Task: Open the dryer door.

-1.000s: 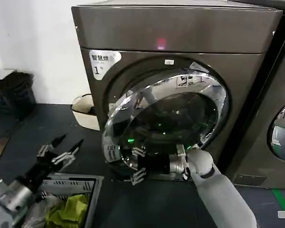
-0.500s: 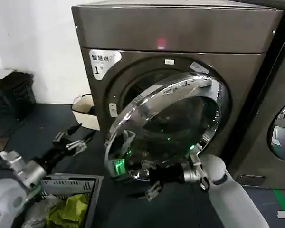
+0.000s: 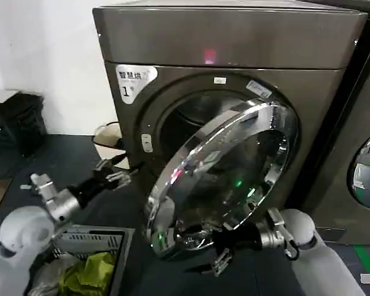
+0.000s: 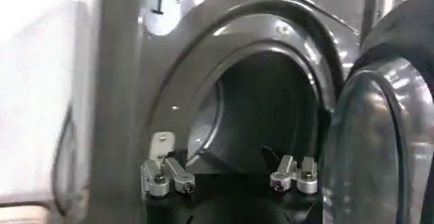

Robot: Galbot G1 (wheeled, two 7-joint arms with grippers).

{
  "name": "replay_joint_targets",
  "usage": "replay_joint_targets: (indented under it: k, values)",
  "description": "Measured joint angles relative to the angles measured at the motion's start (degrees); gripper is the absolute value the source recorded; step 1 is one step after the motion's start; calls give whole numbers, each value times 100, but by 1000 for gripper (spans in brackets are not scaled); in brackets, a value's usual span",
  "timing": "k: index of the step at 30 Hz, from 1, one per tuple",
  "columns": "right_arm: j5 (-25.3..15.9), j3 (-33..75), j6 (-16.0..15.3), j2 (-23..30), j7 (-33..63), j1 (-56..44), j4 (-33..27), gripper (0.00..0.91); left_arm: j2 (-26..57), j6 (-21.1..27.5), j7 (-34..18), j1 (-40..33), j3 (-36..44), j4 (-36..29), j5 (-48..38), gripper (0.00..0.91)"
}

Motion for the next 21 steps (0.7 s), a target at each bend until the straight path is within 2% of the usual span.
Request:
replay_joint_targets:
  k: [5, 10, 14, 21]
  values:
    - [38, 692, 73, -249, -1, -450, 78, 907, -63, 8, 132, -351, 484, 67, 120, 907]
    - [-160, 1503, 233, -285, -9, -1017, -55, 907, -107, 114, 378, -617, 901, 82, 153, 907]
    - [-420, 2316, 403, -164, -6, -1473, -154, 907, -179, 144, 523, -727, 1168, 45, 247, 907]
    - [-321, 3770, 423, 220, 37, -1967, -118, 907, -302, 144, 639, -817, 1496, -52, 285, 907]
